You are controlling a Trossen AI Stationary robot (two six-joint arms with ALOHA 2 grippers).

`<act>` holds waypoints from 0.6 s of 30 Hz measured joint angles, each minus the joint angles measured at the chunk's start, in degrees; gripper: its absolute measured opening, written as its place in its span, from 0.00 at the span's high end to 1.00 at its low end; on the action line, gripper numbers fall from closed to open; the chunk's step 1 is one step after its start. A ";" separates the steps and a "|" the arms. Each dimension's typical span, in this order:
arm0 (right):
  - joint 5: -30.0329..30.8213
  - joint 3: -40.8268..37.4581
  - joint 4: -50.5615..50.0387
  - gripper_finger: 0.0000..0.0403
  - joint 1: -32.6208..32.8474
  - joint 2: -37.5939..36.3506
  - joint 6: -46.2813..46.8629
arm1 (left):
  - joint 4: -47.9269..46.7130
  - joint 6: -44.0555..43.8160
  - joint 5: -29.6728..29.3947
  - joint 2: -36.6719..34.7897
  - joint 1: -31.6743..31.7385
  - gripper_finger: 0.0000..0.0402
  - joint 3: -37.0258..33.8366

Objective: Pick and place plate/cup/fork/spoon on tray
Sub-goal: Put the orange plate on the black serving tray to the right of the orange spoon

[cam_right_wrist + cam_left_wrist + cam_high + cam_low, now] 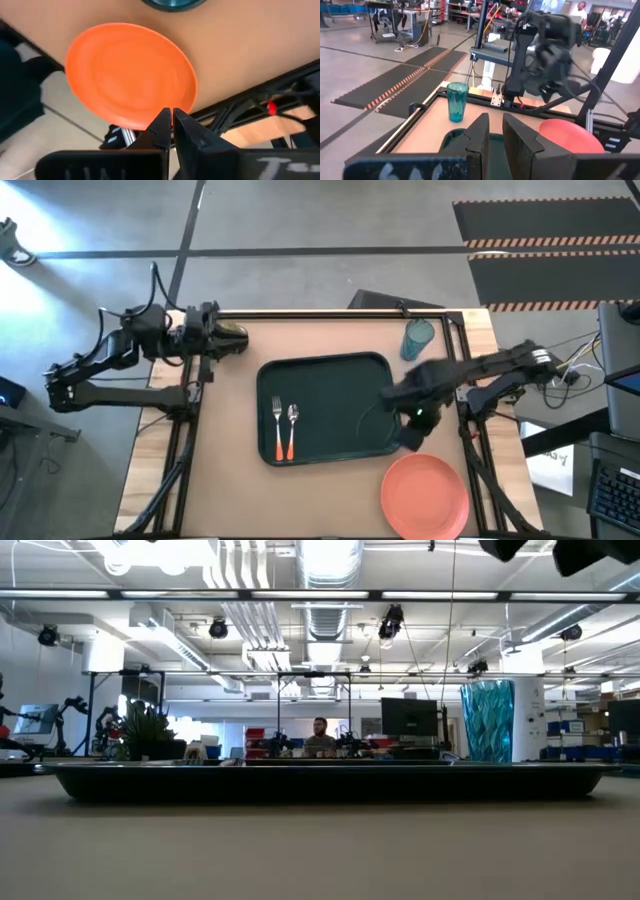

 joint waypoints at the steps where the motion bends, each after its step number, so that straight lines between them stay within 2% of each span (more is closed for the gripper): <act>1: 0.01 -0.20 0.38 0.98 1.23 0.90 1.27 | -0.01 0.02 0.00 0.35 0.00 0.91 -0.01; 6: -0.49 -0.29 0.44 0.93 5.90 4.26 4.38 | 0.02 0.08 0.08 1.62 0.00 0.91 -0.02; 12: -0.27 -0.38 1.81 0.79 7.93 9.62 3.89 | 0.00 0.10 0.42 2.07 0.00 0.91 -0.04; 18: 1.82 -0.63 2.93 0.66 8.32 15.18 -0.77 | 0.04 0.08 1.21 0.86 0.00 0.91 -0.04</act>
